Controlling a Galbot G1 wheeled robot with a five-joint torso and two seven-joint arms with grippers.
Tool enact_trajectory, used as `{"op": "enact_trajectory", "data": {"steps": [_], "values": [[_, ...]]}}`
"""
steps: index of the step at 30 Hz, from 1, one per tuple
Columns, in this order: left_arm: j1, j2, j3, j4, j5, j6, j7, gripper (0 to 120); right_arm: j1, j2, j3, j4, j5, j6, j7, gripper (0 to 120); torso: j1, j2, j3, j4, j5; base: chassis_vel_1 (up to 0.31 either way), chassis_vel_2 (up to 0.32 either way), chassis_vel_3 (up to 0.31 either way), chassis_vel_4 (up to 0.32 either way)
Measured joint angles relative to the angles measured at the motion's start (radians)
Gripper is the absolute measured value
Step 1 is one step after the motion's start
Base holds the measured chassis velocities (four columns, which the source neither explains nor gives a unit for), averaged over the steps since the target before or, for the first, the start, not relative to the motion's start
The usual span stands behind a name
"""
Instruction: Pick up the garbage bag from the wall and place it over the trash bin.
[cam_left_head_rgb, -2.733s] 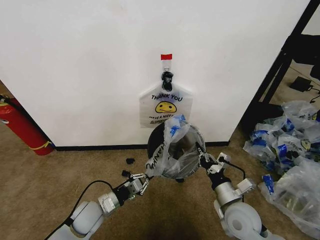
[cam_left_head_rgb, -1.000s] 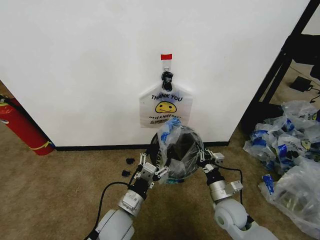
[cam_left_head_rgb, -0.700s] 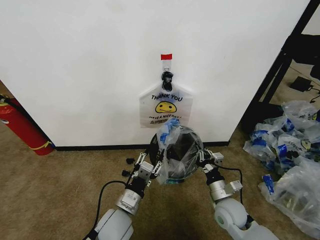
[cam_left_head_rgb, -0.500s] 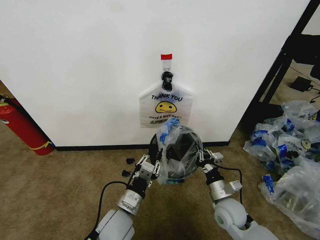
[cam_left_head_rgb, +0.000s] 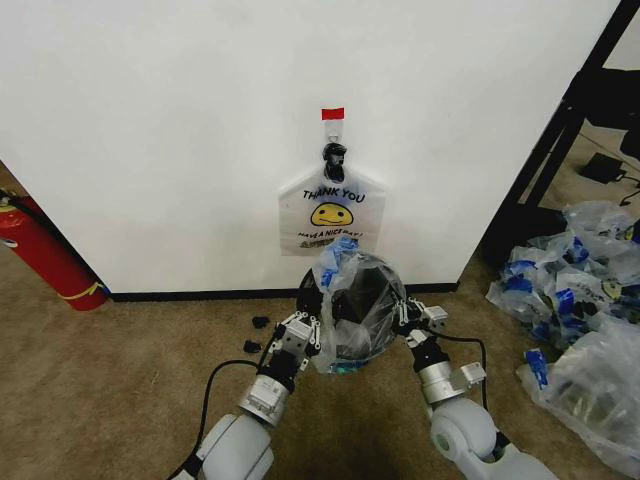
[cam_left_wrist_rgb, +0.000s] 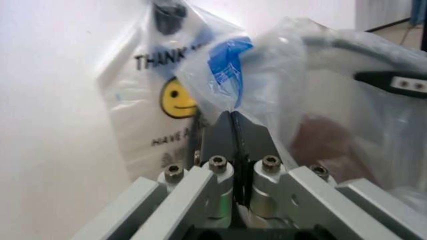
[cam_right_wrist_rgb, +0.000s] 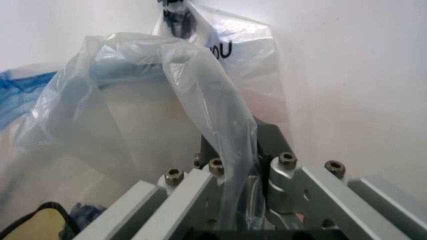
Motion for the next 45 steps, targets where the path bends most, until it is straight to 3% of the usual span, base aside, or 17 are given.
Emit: {"op": "enact_trajectory", "data": {"steps": [5,15,23,29,38,40,44,45], "values": [[-0.002,0.034,-0.036,0.0,-0.017,-0.001,-0.016,0,0.006,-0.011,0.014,-0.008,0.033,-0.004,-0.001,1,0.0,0.0,0.0,0.0001,0.0,0.0,0.0,0.0,0.0],[-0.055,0.07,-0.06,0.096,-0.013,-0.006,-0.031,0,-0.016,-0.04,0.037,0.028,0.171,-0.038,-0.036,1,0.0,0.0,0.0,-0.0001,-0.0002,0.0,0.0,0.0,0.0],[-0.015,0.055,-0.027,-0.035,-0.095,0.03,-0.039,0,-0.019,-0.031,0.042,0.011,0.131,-0.023,-0.045,1,0.0,0.0,0.0,0.0001,0.0,0.0,0.0,0.0,0.0],[-0.021,0.023,-0.005,-0.069,-0.172,0.057,-0.016,21,-0.016,-0.02,0.034,-0.011,0.074,-0.009,-0.06,1,0.0,0.0,0.0,0.0,0.0,0.0,0.0,0.0,0.0],[-0.025,0.026,-0.007,-0.048,-0.172,0.067,-0.009,56,-0.016,-0.019,0.032,-0.014,0.054,-0.004,-0.064,1,0.0,0.0,0.0,0.0,0.0,0.0,0.0,0.0,0.0],[-0.025,0.026,-0.007,-0.049,-0.172,0.067,-0.008,59,-0.016,-0.019,0.032,-0.014,0.054,-0.003,-0.064,1,0.0,0.0,0.0,0.0,0.0,0.0,0.0,0.0,0.0],[-0.012,0.024,-0.006,-0.088,-0.169,0.069,-0.001,77,-0.016,-0.019,0.034,-0.017,0.05,-0.002,-0.064,1,0.0,0.0,0.0,0.0,0.0,0.0,0.0,0.0,0.0],[-0.012,0.024,-0.006,-0.088,-0.169,0.069,-0.001,77,-0.016,-0.019,0.034,-0.017,0.05,-0.002,-0.064,1,0.0,0.0,0.0,0.0,0.0,0.0,0.0,0.0,0.0]]}}
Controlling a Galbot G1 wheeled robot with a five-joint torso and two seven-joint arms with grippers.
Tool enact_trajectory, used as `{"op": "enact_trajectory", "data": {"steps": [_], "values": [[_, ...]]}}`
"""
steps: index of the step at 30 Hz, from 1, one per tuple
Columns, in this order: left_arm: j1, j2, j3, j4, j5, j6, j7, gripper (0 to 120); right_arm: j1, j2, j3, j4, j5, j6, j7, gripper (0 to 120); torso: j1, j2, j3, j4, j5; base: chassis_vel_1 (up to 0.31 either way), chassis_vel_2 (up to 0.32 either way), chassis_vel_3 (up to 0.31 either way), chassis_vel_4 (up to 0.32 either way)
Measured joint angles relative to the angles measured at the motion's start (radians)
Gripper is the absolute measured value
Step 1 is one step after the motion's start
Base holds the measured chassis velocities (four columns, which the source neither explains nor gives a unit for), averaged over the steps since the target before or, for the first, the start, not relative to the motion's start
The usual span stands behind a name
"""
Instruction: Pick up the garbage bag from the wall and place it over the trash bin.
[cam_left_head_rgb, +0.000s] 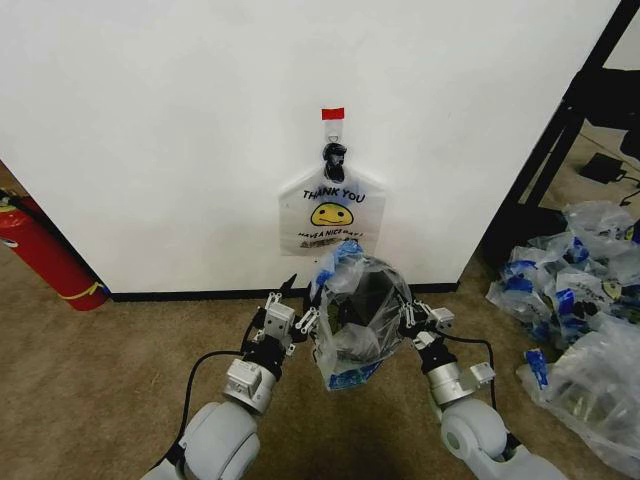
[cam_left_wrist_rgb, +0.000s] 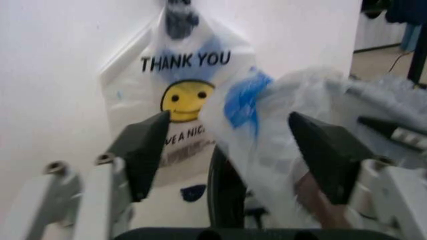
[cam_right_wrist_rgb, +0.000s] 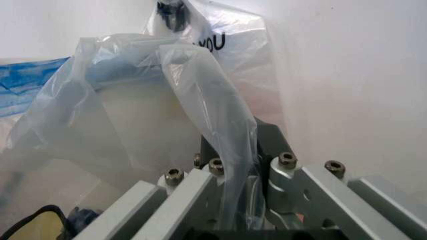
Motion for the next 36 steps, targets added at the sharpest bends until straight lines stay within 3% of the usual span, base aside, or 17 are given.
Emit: {"op": "enact_trajectory", "data": {"steps": [5,9,14,19,28,30,34,36], "values": [[0.009,0.004,-0.001,-0.013,0.018,0.017,0.008,95,0.0,0.0,0.001,-0.002,-0.001,0.005,-0.002,1,0.0,0.0,0.0,0.0,0.0,0.0,0.0,0.0,0.0],[-0.002,0.0,-0.001,0.024,0.026,0.029,0.003,90,0.0,0.003,0.0,0.006,-0.002,0.013,-0.007,1,0.0,0.0,0.0,0.0,0.0,0.0,0.0,0.0,0.0],[-0.01,-0.013,-0.002,0.053,0.027,0.025,-0.014,69,-0.001,0.003,-0.002,0.018,-0.004,0.02,-0.017,1,0.0,0.0,0.0,0.0,-0.0001,0.0,0.0,0.0,0.0],[-0.008,-0.01,-0.004,0.053,0.027,0.02,-0.015,56,-0.002,0.002,-0.001,0.019,-0.005,0.021,-0.017,1,0.0,0.0,0.0,0.0,0.0,0.0,0.0,0.0,0.0],[0.003,-0.01,-0.007,0.045,0.026,0.001,-0.013,18,0.001,0.0,0.003,0.017,-0.005,0.022,-0.017,1,0.0,0.0,0.0,0.0,0.0,0.0,0.0,0.0,0.0],[0.003,-0.011,-0.008,0.043,0.025,-0.001,-0.013,16,0.001,-0.001,0.003,0.017,-0.005,0.022,-0.017,1,0.0,0.0,0.0,0.0,0.0,0.0,0.0,0.0,0.0],[0.006,-0.01,-0.012,0.031,0.019,-0.003,-0.008,0,0.001,-0.003,0.005,0.012,-0.003,0.022,-0.015,1,0.0,0.0,0.0,0.0,0.0,0.0,0.0,0.0,0.0],[0.004,-0.007,-0.015,0.031,0.016,-0.003,-0.003,0,0.001,-0.005,0.005,0.011,-0.001,0.022,-0.015,1,0.0,0.0,0.0,0.0,0.0,0.0,0.0,0.0,0.0]]}}
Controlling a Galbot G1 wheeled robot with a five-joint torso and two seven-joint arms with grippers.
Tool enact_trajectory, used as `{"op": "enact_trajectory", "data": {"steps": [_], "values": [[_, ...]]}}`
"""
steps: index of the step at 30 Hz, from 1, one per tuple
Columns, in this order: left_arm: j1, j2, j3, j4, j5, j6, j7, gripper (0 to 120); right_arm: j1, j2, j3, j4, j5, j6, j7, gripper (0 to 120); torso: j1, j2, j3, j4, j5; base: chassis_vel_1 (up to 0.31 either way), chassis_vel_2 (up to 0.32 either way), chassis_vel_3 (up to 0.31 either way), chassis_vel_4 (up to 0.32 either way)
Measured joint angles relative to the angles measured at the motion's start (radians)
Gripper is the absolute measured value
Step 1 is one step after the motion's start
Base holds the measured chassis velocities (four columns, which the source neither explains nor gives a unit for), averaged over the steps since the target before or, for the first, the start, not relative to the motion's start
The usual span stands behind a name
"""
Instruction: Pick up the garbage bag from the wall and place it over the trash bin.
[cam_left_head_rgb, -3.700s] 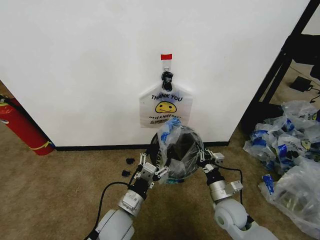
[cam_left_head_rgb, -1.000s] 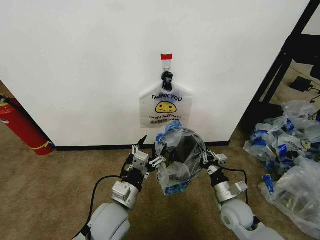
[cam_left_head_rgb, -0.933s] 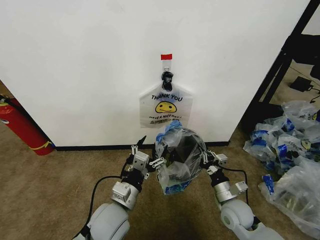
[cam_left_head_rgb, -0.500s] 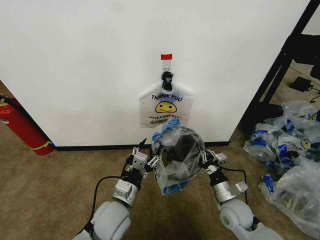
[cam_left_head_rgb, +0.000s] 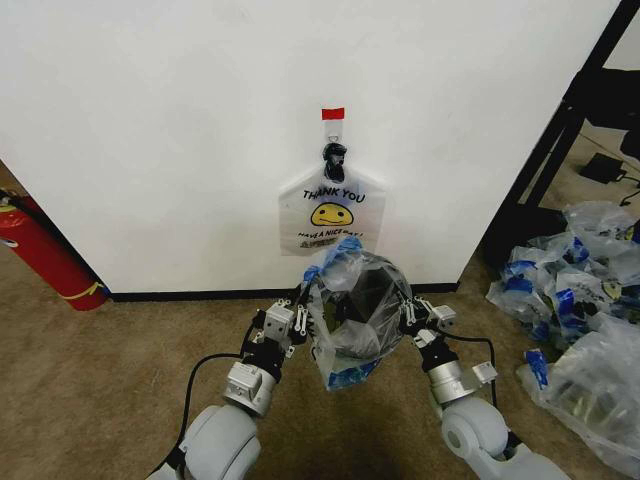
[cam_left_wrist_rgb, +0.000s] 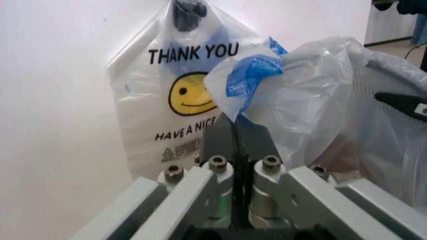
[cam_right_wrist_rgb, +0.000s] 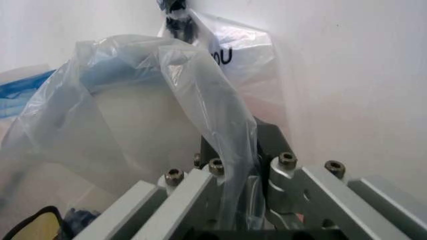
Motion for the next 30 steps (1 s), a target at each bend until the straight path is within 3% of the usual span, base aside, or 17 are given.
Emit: {"op": "enact_trajectory", "data": {"steps": [5,8,16,19,26,30], "values": [[-0.036,0.038,-0.02,0.054,-0.005,-0.045,0.043,0,-0.004,-0.012,0.002,0.009,0.044,-0.004,-0.007,1,0.0,0.0,0.0,-0.0001,0.0,0.0,0.0,0.0,0.0],[-0.09,0.107,-0.039,0.117,-0.02,-0.097,0.092,0,-0.015,-0.039,0.01,0.036,0.142,-0.031,-0.04,1,0.0,0.0,0.0,0.0,-0.0002,0.0,0.0,0.0,0.0],[-0.167,0.213,-0.05,0.188,-0.014,-0.195,0.212,0,-0.021,-0.076,0.027,0.063,0.35,-0.092,-0.109,1,0.0,0.0,0.0,0.0001,-0.0003,0.0,0.0,0.0,0.0],[-0.191,0.225,-0.047,0.212,-0.009,-0.23,0.25,0,-0.02,-0.08,0.028,0.063,0.386,-0.104,-0.133,1,0.0,0.0,0.0,0.0,-0.0002,0.0,0.0,0.0,0.0],[-0.279,0.227,-0.045,0.361,0.01,-0.429,0.451,0,-0.024,-0.086,0.031,0.087,0.485,-0.136,-0.175,1,0.0,0.0,0.0,0.0,-0.0003,0.0,0.0,0.0,0.0],[-0.319,0.21,-0.048,0.428,0.069,-0.505,0.507,0,-0.032,-0.089,0.031,0.101,0.514,-0.143,-0.19,1,0.0,0.0,0.0,-0.0001,-0.0001,0.0,0.0,0.0,0.0]]}}
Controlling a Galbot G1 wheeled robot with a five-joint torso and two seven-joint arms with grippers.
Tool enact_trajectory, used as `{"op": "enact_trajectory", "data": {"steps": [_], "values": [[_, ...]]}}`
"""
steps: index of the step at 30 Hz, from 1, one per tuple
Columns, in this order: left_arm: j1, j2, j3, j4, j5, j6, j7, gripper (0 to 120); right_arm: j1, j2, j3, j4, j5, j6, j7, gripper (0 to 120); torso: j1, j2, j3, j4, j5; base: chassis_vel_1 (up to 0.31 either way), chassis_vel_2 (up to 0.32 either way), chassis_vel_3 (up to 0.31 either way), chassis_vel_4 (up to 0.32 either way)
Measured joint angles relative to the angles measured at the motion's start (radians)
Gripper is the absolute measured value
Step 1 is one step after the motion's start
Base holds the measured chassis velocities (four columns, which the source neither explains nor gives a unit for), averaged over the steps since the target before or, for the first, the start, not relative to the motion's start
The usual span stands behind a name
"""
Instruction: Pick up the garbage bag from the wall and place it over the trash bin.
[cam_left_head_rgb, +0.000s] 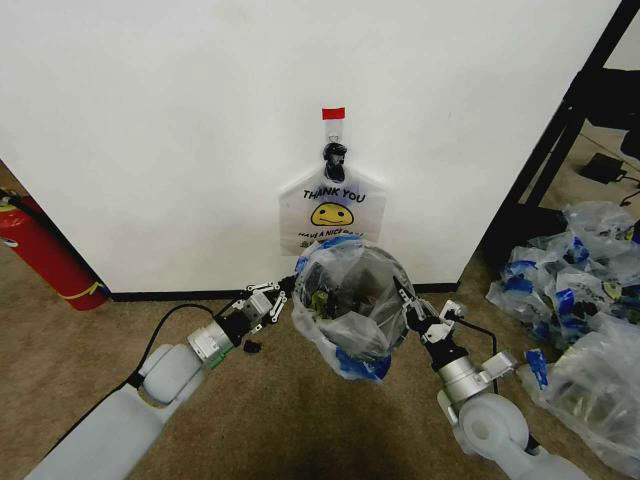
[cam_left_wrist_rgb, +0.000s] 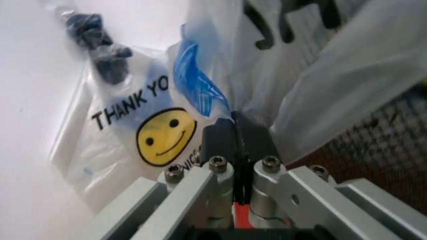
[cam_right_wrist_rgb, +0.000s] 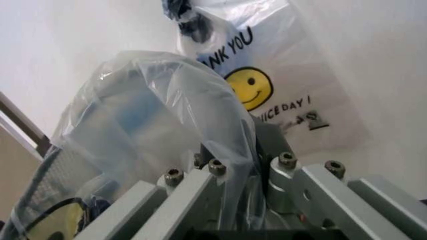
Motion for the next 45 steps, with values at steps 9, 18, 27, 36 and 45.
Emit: {"op": "enact_trajectory", "data": {"steps": [9,18,27,36,45], "values": [[-0.034,-0.015,-0.011,0.057,0.064,-0.023,-0.016,0,-0.011,0.013,-0.009,0.021,0.026,0.0,-0.013,1,0.0,0.0,0.0,0.0,0.0,0.0,0.0,0.0,0.0],[0.038,-0.009,-0.002,-0.034,-0.204,0.054,-0.112,19,0.004,0.051,-0.02,0.006,0.016,0.045,0.055,1,0.0,0.0,0.0,0.0001,0.0001,0.0,0.0,0.0,0.0],[0.126,-0.043,-0.075,-0.048,-0.378,0.071,-0.169,51,0.023,0.107,-0.016,-0.021,-0.022,0.103,0.211,1,0.0,0.0,0.0,0.0,0.0,0.0,0.0,0.0,0.0],[0.402,-0.103,-0.044,-0.493,-0.374,0.32,-0.488,86,0.045,0.173,-0.036,-0.04,-0.127,0.155,0.403,1,0.0,0.0,0.0,0.0003,0.0003,0.0,0.0,0.0,0.0],[0.535,-0.151,0.064,-0.5,-0.105,0.272,-0.354,90,0.057,0.173,-0.042,-0.061,-0.19,0.16,0.397,1,0.0,0.0,0.0,0.0001,0.0003,0.0,0.0,0.0,0.0]]}}
